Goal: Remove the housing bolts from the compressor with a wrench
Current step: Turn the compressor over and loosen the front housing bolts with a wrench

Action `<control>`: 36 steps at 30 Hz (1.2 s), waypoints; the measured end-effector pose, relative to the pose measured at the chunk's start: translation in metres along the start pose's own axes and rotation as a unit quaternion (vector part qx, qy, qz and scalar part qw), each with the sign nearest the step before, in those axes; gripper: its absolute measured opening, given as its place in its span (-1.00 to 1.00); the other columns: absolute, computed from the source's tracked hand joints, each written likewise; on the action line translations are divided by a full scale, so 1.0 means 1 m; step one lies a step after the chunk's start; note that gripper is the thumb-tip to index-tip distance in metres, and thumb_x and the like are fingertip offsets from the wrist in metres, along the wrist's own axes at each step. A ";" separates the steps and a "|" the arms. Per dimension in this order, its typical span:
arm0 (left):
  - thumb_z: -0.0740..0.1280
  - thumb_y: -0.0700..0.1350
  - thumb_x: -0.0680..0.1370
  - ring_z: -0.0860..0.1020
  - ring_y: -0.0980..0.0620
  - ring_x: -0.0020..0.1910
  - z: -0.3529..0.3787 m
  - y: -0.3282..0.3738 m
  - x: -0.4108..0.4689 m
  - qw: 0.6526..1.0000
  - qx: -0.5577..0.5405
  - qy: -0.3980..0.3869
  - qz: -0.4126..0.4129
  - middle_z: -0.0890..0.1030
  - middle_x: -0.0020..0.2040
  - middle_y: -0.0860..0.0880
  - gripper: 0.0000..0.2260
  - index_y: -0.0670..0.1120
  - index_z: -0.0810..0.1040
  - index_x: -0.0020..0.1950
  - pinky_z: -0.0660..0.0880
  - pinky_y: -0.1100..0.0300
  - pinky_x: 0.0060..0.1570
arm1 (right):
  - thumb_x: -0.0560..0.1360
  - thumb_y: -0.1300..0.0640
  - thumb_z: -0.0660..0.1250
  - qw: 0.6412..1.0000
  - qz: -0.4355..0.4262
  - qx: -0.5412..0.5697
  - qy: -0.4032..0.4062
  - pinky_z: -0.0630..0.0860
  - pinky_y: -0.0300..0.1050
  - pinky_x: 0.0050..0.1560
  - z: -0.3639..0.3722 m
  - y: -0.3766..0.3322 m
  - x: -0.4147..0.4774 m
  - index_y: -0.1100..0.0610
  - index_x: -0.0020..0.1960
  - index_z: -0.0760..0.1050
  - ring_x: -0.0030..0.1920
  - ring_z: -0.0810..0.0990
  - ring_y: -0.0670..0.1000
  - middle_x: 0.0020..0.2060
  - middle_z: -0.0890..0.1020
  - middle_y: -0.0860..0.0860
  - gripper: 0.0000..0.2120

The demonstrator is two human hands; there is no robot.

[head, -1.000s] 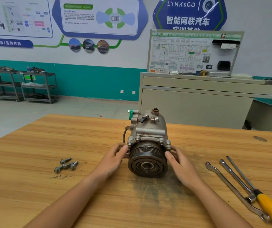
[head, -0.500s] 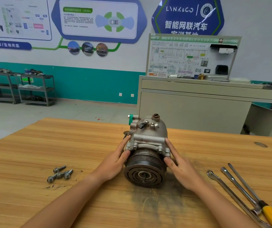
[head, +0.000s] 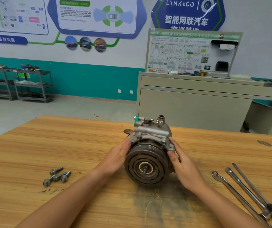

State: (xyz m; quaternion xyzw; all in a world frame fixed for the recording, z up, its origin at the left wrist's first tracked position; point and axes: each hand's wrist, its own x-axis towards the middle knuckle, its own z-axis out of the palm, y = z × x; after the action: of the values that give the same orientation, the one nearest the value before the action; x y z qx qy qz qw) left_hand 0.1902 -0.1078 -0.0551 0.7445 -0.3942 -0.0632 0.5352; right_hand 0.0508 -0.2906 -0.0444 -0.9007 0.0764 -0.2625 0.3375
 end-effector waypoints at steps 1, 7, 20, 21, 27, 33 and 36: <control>-0.09 0.42 0.41 0.34 0.14 0.37 0.000 0.001 0.000 1.000 0.004 0.002 0.002 0.39 0.38 0.16 -0.52 0.40 0.22 0.30 0.28 0.17 0.33 | 0.39 -0.34 -0.05 1.000 0.002 0.002 0.002 0.40 0.16 0.16 0.000 -0.002 -0.001 -0.34 0.33 0.01 0.12 0.47 0.29 0.11 0.48 0.38 -0.49; -0.08 0.37 0.41 0.33 0.10 0.40 -0.001 0.008 -0.006 1.000 0.012 0.006 -0.003 0.39 0.41 0.06 -0.31 0.10 0.25 0.47 0.26 0.05 0.40 | 0.38 -0.36 -0.07 1.000 0.007 -0.006 0.004 0.48 0.01 -0.01 -0.002 -0.008 -0.010 -0.30 0.39 0.03 0.01 0.56 0.21 0.03 0.56 0.32 -0.42; -0.10 0.27 0.54 0.62 0.15 -0.29 -0.028 0.074 -0.047 0.991 0.022 -0.059 -0.121 0.66 -0.24 0.01 -0.50 0.08 0.52 0.15 0.51 0.29 -0.36 | 0.29 -0.43 -0.05 0.993 0.080 0.090 0.003 0.34 0.12 0.30 -0.024 -0.068 -0.052 -0.13 0.45 0.18 0.33 0.37 0.02 0.37 0.33 -0.14 -0.21; -0.10 0.26 0.56 0.63 0.12 -0.28 -0.029 0.078 -0.052 0.989 0.026 -0.063 -0.130 0.67 -0.26 0.01 -0.51 0.09 0.52 0.14 0.53 0.26 -0.34 | 0.28 -0.43 -0.05 0.992 0.087 0.093 0.003 0.35 0.11 0.29 -0.027 -0.073 -0.057 -0.13 0.45 0.19 0.30 0.40 0.03 0.36 0.37 -0.10 -0.20; -0.02 0.17 0.64 0.65 -0.05 -0.23 -0.041 0.110 -0.075 0.979 0.064 -0.105 -0.161 0.68 -0.13 -0.16 -0.53 -0.09 0.57 0.10 0.60 0.16 -0.28 | 0.52 -0.21 0.05 0.963 0.165 0.202 -0.061 0.57 -0.06 -0.43 -0.051 -0.105 -0.079 -0.32 -0.12 0.39 -0.47 0.62 0.11 -0.43 0.66 -0.01 -0.84; 0.03 0.10 0.66 0.38 0.11 -0.55 -0.042 0.124 -0.075 0.959 0.029 -0.138 -0.245 0.53 -0.45 -0.03 -0.57 -0.14 0.53 -0.13 0.35 0.31 -0.57 | 0.51 -0.26 0.03 0.947 0.205 0.222 -0.112 0.50 -0.20 -0.54 -0.067 -0.111 -0.081 -0.20 -0.08 0.36 -0.53 0.59 0.06 -0.53 0.60 0.10 -0.79; 0.04 0.09 0.65 0.36 0.11 -0.56 -0.044 0.130 -0.063 0.949 0.047 -0.152 -0.271 0.56 -0.43 -0.06 -0.58 -0.20 0.49 -0.08 0.32 0.32 -0.60 | 0.50 -0.29 0.02 0.939 0.227 0.226 -0.121 0.44 -0.25 -0.57 -0.070 -0.109 -0.076 -0.15 -0.10 0.37 -0.56 0.56 0.03 -0.49 0.61 0.15 -0.73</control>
State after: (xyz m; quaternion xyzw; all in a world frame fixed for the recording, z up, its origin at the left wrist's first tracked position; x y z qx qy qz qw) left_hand 0.1022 -0.0488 0.0527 0.8291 -0.2565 -0.2995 0.3962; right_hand -0.0549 -0.2238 0.0386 -0.7841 0.1763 -0.0787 0.5899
